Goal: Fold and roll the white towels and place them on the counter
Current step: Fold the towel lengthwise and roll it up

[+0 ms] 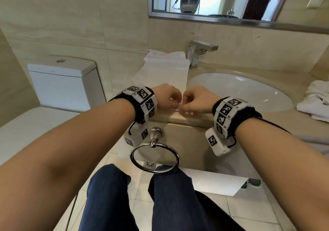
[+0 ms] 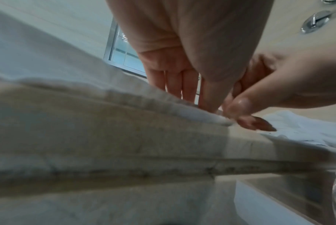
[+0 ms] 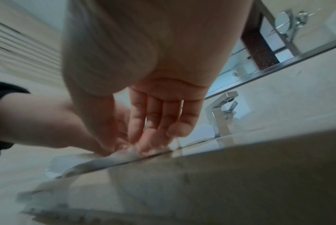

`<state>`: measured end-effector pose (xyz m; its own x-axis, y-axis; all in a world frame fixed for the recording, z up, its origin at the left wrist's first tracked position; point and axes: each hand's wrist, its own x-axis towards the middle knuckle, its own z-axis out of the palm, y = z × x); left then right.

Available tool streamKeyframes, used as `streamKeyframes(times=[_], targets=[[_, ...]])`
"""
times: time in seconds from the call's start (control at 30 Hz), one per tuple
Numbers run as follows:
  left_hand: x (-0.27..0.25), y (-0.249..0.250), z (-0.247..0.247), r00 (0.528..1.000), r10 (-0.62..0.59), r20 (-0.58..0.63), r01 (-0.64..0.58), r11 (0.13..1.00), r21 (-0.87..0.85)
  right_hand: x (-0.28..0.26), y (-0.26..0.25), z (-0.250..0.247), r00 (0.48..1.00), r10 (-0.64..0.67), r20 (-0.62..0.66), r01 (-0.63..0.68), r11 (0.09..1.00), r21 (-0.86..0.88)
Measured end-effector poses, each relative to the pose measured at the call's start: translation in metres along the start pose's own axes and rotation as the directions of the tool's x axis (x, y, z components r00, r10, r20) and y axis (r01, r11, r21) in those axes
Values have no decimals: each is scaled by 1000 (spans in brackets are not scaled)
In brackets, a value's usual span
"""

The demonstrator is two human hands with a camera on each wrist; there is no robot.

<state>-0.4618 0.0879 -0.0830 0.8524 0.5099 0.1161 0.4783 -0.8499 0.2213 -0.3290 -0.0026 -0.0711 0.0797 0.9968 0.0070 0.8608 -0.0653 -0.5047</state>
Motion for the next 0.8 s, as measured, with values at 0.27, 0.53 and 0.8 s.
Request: streamKeyframes(times=[0.27,0.53,0.8], targets=[[-11,-5,-5,993,-23,-113,9,992,-122,4,3,0,992,126,-24,-120,978,172],[-24,-8,-11,968,27,-251,0,994,108,3,3,6,992,122,31,-125,985,117],[-29,-11,1,995,6,-104,3,996,85,3,0,9,989,143,-25,-139,983,121]])
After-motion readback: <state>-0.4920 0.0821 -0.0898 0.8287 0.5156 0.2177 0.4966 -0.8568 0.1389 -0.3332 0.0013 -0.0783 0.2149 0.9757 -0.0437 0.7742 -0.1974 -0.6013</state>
